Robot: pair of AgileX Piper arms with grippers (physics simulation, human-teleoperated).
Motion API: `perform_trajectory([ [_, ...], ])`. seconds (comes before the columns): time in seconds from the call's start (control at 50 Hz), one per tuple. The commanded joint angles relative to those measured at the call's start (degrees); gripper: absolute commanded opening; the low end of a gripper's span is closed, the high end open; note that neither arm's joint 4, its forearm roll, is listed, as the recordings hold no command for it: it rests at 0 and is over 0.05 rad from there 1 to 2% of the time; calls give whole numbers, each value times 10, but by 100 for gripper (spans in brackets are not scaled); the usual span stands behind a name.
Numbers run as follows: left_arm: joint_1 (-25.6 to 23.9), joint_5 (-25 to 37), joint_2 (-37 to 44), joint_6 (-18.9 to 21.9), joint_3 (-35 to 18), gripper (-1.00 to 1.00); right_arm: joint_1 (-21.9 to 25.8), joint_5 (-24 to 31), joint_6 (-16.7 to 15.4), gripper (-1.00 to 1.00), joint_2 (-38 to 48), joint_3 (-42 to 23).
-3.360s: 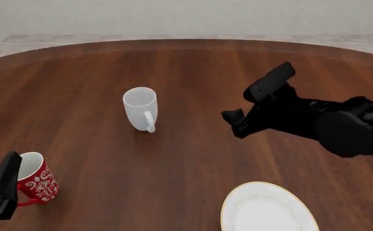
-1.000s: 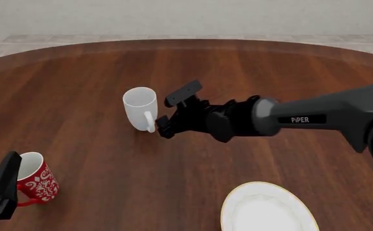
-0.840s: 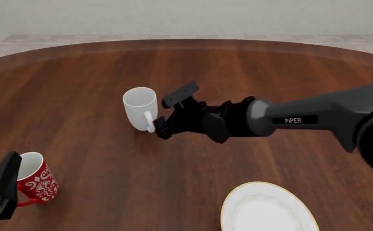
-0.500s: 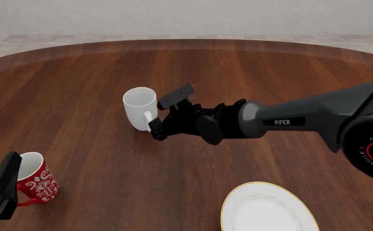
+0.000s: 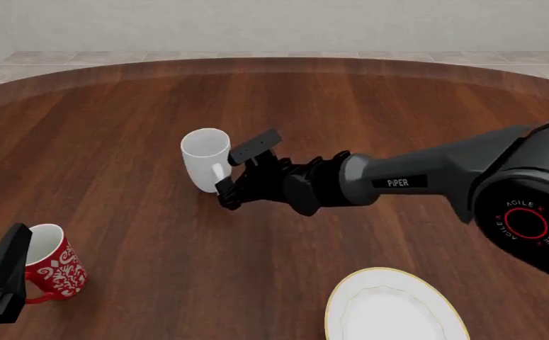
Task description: Put the white mug on the plate.
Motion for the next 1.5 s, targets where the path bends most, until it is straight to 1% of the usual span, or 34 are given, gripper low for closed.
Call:
perform_trajectory([
  [0.02,0,1,-1,0,0,100,-1,-2,6,100,18,-14],
  [0.32,0,1,-1,0,0,100,7,-3,17,100,45,-34],
  [0.82,0,1,-1,0,0,100,8,-5,24,100,70,-55],
  [1.16,0,1,-1,0,0,100,9,-2,24,100,84,-72],
  [1.48,0,1,-1,0,0,100,8,1,22,100,76,-68],
  [1.5,0,1,-1,0,0,100,8,0,21,-100,74,-66],
])
